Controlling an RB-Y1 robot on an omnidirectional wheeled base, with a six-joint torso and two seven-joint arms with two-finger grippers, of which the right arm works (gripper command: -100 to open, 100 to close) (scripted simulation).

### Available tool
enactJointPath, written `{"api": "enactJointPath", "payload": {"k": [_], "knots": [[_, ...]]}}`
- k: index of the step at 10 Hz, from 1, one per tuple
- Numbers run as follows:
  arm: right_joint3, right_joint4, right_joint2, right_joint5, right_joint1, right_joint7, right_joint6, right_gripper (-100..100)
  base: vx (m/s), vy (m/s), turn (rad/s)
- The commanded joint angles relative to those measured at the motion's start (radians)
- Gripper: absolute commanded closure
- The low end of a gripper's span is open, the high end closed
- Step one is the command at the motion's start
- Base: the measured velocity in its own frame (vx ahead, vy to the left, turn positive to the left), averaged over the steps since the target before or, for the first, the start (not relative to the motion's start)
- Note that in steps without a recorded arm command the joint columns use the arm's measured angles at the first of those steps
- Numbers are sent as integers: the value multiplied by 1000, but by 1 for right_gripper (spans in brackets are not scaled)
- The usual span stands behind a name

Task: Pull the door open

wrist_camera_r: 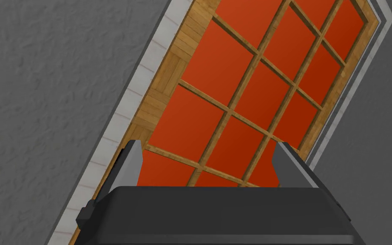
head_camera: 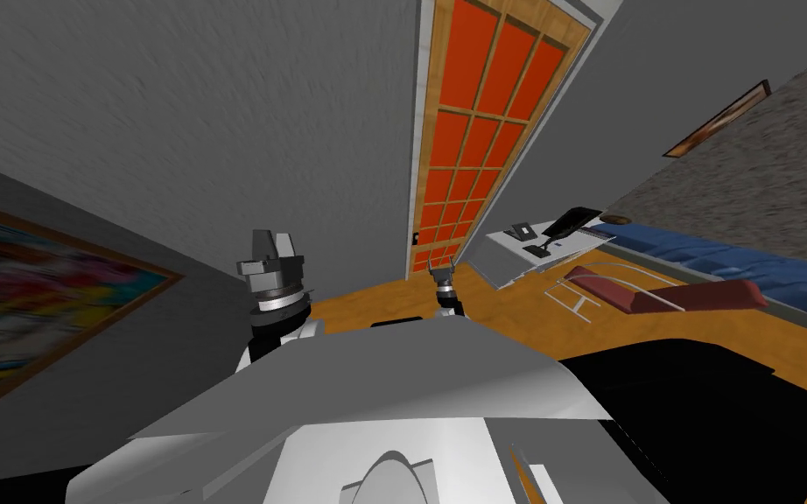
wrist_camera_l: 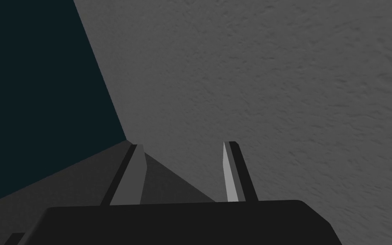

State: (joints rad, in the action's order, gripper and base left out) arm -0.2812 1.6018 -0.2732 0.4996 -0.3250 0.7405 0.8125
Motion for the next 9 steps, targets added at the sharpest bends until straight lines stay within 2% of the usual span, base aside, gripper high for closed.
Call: {"api": "enactJointPath", "payload": {"k": [1, 9], "knots": [[-13, -25, -10, 22, 4, 35, 4, -100, 101, -33, 117], [-83, -199, -59, 122, 39, 200, 54, -100, 96, -27, 112]]}}
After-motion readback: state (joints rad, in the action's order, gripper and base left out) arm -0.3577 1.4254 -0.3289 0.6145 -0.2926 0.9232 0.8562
